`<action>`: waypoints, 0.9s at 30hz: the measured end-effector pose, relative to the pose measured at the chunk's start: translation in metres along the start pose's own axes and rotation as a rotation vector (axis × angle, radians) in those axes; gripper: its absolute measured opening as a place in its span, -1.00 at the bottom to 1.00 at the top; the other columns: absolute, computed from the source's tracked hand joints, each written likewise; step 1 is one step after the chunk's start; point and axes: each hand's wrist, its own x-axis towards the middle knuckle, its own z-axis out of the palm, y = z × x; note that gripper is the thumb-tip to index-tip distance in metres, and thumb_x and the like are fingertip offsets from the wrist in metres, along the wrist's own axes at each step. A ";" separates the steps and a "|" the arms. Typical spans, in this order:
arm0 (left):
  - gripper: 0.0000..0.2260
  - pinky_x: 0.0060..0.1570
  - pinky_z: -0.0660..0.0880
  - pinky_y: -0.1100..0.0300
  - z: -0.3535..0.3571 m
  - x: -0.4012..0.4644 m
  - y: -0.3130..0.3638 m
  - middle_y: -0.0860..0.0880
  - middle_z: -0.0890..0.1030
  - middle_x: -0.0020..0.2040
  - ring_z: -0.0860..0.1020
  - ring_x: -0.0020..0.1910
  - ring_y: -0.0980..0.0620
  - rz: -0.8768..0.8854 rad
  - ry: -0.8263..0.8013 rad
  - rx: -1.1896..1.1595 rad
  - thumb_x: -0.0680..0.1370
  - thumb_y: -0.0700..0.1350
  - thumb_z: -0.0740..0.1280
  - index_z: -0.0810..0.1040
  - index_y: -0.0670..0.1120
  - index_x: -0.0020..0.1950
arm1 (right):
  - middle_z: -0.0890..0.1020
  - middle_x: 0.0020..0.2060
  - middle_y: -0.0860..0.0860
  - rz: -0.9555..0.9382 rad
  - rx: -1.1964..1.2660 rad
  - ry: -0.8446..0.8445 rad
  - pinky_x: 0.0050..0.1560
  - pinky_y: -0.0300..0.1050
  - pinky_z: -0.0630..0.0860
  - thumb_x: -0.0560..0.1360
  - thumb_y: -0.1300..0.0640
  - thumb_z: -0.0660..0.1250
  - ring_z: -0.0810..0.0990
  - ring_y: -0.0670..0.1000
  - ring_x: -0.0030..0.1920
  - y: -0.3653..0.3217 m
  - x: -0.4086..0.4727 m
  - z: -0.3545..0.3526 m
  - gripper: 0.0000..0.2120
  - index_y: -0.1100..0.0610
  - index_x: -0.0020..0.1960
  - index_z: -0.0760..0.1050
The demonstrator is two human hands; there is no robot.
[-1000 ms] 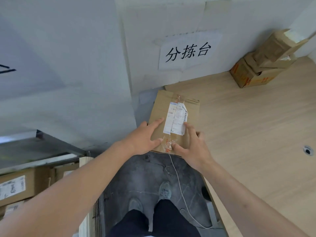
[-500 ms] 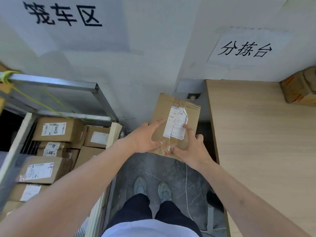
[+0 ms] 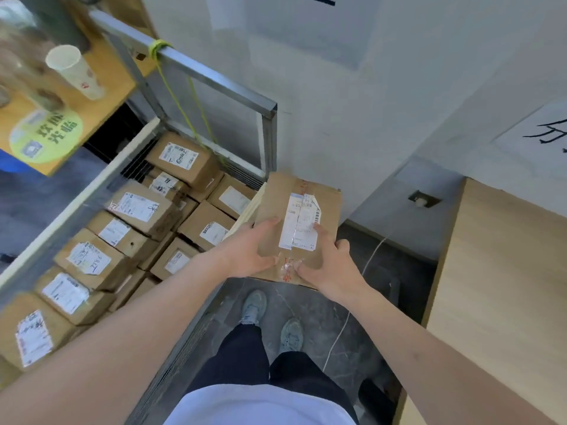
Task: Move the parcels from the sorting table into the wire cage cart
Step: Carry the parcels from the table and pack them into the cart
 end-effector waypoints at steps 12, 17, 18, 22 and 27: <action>-0.13 0.34 0.45 -0.02 -0.004 -0.035 -0.105 -0.04 0.37 0.43 0.48 0.30 -0.08 -0.229 0.140 -0.306 0.51 0.19 0.43 -0.05 0.25 0.65 | 0.22 0.40 0.06 -0.165 -0.231 -0.222 0.23 0.02 0.53 0.51 -0.21 0.40 0.54 0.18 0.19 -0.079 0.064 0.056 -0.15 -0.24 0.64 -0.01; -0.11 0.35 0.48 -0.02 -0.025 -0.023 -0.158 -0.08 0.34 0.51 0.46 0.35 -0.08 -0.270 0.206 -0.436 0.51 0.16 0.46 -0.02 0.15 0.68 | 0.27 0.39 0.04 -0.230 -0.282 -0.215 0.14 -0.01 0.55 0.53 -0.16 0.40 0.53 0.10 0.15 -0.128 0.107 0.091 -0.23 -0.21 0.62 0.09; -0.10 0.36 0.48 -0.03 -0.028 -0.019 -0.168 -0.09 0.35 0.51 0.47 0.35 -0.09 -0.277 0.224 -0.467 0.50 0.17 0.46 -0.01 0.15 0.68 | 0.27 0.41 0.04 -0.235 -0.288 -0.212 0.13 -0.02 0.53 0.53 -0.14 0.40 0.52 0.10 0.19 -0.137 0.116 0.097 -0.24 -0.21 0.62 0.10; -0.14 0.36 0.45 0.05 -0.037 -0.001 -0.203 -0.09 0.38 0.51 0.48 0.35 -0.07 -0.294 0.262 -0.531 0.54 0.11 0.47 0.02 0.13 0.69 | 0.23 0.50 0.07 -0.255 -0.329 -0.189 0.27 0.06 0.51 0.51 -0.11 0.42 0.49 0.15 0.32 -0.165 0.148 0.121 -0.24 -0.17 0.62 0.16; -0.20 0.31 0.44 0.18 -0.045 0.024 -0.226 0.00 0.38 0.53 0.48 0.33 0.04 -0.317 0.283 -0.665 0.58 0.05 0.43 0.04 0.06 0.70 | 0.24 0.51 0.08 -0.251 -0.420 -0.142 0.36 0.18 0.45 0.50 -0.16 0.41 0.51 0.19 0.33 -0.187 0.185 0.141 -0.29 -0.14 0.59 0.25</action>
